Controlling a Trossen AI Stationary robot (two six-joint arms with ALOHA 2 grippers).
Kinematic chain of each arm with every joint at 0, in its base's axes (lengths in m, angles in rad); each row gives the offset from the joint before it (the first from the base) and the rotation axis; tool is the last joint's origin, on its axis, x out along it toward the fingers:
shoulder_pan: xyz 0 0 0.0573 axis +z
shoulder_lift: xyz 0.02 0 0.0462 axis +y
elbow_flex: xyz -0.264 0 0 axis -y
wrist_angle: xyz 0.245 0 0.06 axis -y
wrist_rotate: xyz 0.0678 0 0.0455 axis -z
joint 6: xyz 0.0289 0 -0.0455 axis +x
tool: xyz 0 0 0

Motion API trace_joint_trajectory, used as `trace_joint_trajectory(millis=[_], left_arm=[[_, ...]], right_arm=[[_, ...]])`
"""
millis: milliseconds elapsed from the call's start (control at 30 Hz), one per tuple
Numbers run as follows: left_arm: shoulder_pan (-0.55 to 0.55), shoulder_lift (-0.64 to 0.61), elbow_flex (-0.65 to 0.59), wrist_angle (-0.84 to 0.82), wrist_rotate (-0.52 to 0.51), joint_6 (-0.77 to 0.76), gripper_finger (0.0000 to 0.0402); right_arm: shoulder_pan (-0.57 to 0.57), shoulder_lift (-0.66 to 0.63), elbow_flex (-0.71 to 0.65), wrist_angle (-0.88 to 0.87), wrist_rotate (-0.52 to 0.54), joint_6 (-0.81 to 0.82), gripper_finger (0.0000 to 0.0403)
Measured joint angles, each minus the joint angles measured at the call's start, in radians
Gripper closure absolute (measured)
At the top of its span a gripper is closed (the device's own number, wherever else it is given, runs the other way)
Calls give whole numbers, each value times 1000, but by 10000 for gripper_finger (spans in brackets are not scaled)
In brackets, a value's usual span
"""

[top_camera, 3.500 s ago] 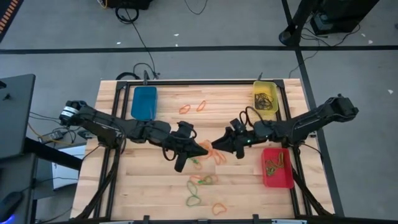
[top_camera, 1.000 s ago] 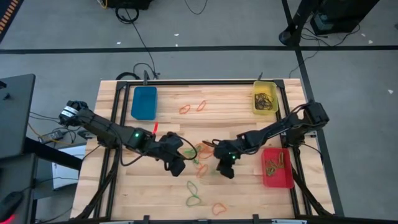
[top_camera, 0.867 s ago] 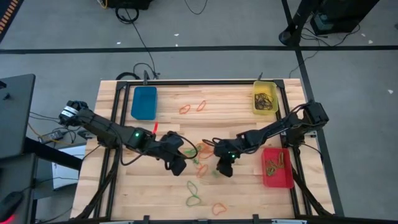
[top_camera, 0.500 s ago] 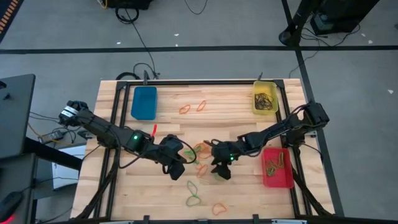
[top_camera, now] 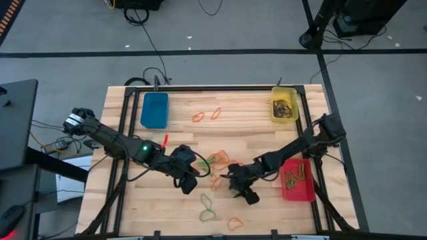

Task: Sort rubber bands into baskets
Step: Put the green rubber band into the red bin

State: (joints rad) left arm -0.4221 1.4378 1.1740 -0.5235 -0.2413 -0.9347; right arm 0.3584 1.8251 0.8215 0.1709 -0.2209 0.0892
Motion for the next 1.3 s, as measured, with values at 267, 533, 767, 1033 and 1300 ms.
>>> trace_joint_trajectory(millis=[267, 533, 767, 1033, 1300], left_arm=[[-23, 0, 0, 5, -3, -37, 394], [-8, 0, 0, 9, -121, 10, 394], [5, 0, 0, 4, -125, 59, 394], [41, 4, 0, 5, -133, 219, 395], [49, 91, 0, 8, -132, 334, 395]], right_arm=[[-3, 62, 5, 15, 41, 35, 227], [-44, 42, 16, -3, 36, 161, 388], [-65, -114, 74, -43, -53, 286, 396], [-60, -373, 78, -195, 15, 394, 400], [16, -627, 77, -714, -87, 624, 400]])
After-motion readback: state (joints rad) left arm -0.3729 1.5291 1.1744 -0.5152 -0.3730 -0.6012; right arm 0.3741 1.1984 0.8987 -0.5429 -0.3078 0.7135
